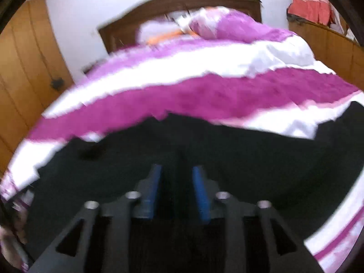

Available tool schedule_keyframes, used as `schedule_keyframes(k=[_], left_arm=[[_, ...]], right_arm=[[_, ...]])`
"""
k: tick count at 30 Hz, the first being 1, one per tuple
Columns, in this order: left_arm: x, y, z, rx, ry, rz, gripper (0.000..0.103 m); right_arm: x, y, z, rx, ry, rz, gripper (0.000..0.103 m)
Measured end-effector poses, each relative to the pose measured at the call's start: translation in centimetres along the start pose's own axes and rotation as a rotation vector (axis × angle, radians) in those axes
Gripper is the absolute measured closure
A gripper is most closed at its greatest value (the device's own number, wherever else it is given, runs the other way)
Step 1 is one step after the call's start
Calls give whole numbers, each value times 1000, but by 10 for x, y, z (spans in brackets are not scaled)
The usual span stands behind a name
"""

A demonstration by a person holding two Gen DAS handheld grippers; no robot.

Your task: Fold small clothes

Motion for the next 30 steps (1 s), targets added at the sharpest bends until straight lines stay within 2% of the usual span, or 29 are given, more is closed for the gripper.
schedule_keyframes(k=[2, 4, 7, 10, 13, 15, 16, 17, 19, 22, 23, 25, 26, 27, 28, 29, 30], left_arm=[[31, 21, 3, 20, -18, -90, 79], [50, 29, -6, 23, -75, -91, 79], [80, 32, -31, 26, -150, -108, 79], [95, 8, -82, -87, -242, -78, 79], [97, -25, -131, -210, -284, -45, 79], [88, -57, -169, -255, -352, 41, 79], [80, -74, -185, -279, -365, 101, 81], [71, -92, -203, -316, -347, 169, 88], [66, -105, -235, -338, -358, 233, 90], [72, -102, -285, -331, -442, 214, 90], [74, -98, -297, -341, -457, 181, 90], [80, -88, -317, -365, -466, 40, 90], [78, -89, -321, -347, -490, 20, 90], [75, -93, -323, -331, -522, 28, 90], [68, -106, -329, -335, -581, 56, 90], [61, -117, -333, -357, -595, 92, 90], [51, -122, -337, -368, -591, 143, 90]], right_arm=[[18, -9, -12, -34, 37, -35, 39], [45, -18, -38, -97, 60, -108, 27], [76, -28, -89, -235, 61, -186, 19], [88, -39, -162, -413, 27, -198, 19], [84, -48, -209, -519, 8, -215, 19], [79, -55, -220, -539, 54, -265, 19], [74, -57, -221, -533, 58, -263, 19], [73, -57, -219, -509, 38, -261, 19], [72, -54, -214, -479, 12, -269, 19], [71, -50, -217, -522, 35, -286, 20], [72, -49, -222, -555, 39, -302, 20], [79, -49, -225, -593, 44, -324, 21], [80, -48, -228, -603, 39, -334, 24], [84, -48, -235, -611, -4, -344, 29], [90, -47, -248, -629, -91, -358, 42], [99, -45, -269, -669, -184, -385, 45], [106, -42, -286, -708, -229, -410, 45]])
Point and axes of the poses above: each gripper's, at about its wrist camera, not at the fingertips, and x roughly against the way its jaws point, z to its left, y to its top, the point moved 9 cm from there along -x, roughly the way its jaws point, and after that the axes turned 5 degrees about y, right-handed, at the moved point
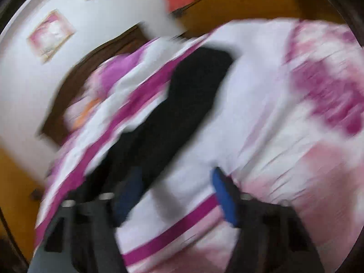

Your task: Fold small clothes

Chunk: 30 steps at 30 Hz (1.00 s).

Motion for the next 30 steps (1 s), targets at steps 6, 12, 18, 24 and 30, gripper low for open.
schedule_keyframes(k=[6, 12, 18, 24, 30], left_arm=[[-5, 0, 7, 83, -111, 21, 88], [0, 1, 13, 163, -196, 23, 88], [1, 2, 13, 164, -201, 26, 88], [0, 3, 16, 181, -227, 29, 88], [-1, 7, 24, 270, -334, 44, 86]], right_arm=[[-64, 78, -56, -252, 67, 2, 44], [-98, 100, -41, -152, 174, -65, 43], [-78, 101, -48, -211, 268, -81, 96], [-25, 121, -19, -74, 280, -242, 97], [47, 122, 74, 167, 569, -272, 97]])
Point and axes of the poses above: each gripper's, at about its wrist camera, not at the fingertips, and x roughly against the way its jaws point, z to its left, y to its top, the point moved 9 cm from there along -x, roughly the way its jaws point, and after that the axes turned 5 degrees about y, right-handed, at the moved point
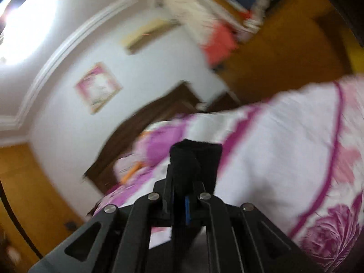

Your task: Fold small clothes

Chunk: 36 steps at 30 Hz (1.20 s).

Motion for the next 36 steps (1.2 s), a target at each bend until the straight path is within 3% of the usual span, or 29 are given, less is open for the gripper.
schedule_keyframes(k=[5, 7, 11, 16, 17, 18, 19, 20, 23, 28, 31, 34, 36], left_arm=[[3, 2, 2, 36, -45, -4, 86], [4, 3, 3, 59, -69, -1, 86], [8, 8, 10, 130, -144, -10, 86], [11, 13, 19, 206, -219, -17, 86], [11, 13, 19, 201, -213, -15, 86], [10, 13, 18, 193, -207, -14, 86], [9, 13, 17, 184, -201, -14, 85], [9, 13, 15, 172, -199, -16, 80], [12, 15, 10, 166, -247, -26, 72], [9, 12, 4, 121, -220, -7, 66], [2, 14, -7, 107, -167, 33, 57], [-5, 13, -22, 81, -124, 71, 55], [-9, 13, -29, 94, -108, 78, 61]], right_arm=[[-19, -28, 110, 212, 144, 121, 97], [-32, -57, 141, 257, 174, 193, 97], [-53, -150, 197, 411, 206, 395, 97], [-62, -277, 225, 602, 205, 703, 97], [-66, -303, 221, 612, 207, 801, 94], [-60, -316, 212, 605, 205, 838, 88], [-58, -322, 207, 582, 199, 875, 75], [-57, -320, 204, 530, 207, 889, 60], [-47, -292, 198, 391, 174, 837, 52], [13, -248, 142, 8, -83, 697, 45], [72, -248, 106, -214, -146, 546, 25], [71, -262, 88, -232, -186, 579, 27], [63, -259, 87, -211, -195, 569, 26]])
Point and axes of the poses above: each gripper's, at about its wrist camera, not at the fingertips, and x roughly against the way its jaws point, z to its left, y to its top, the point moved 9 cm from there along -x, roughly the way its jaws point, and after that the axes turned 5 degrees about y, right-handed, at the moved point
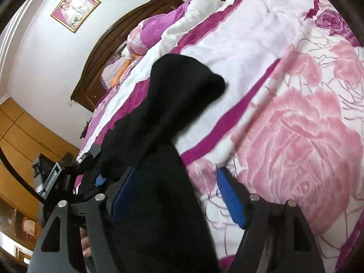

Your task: Fold small clothes

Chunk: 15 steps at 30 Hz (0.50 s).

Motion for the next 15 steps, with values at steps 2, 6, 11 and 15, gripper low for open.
schedule_keyframes(k=[2, 6, 11, 15], left_arm=[[0, 2, -5, 59, -32, 5, 99], [0, 15, -11, 100, 60, -37, 103], [29, 20, -24, -1, 146, -83, 103], [64, 34, -36, -47, 132, -148, 103]], right_arm=[[-12, 0, 4, 62, -23, 9, 17], [-23, -5, 20, 193, -155, 24, 14], [-12, 2, 20, 108, -115, 20, 14], [-5, 12, 18, -65, -10, 32, 14]])
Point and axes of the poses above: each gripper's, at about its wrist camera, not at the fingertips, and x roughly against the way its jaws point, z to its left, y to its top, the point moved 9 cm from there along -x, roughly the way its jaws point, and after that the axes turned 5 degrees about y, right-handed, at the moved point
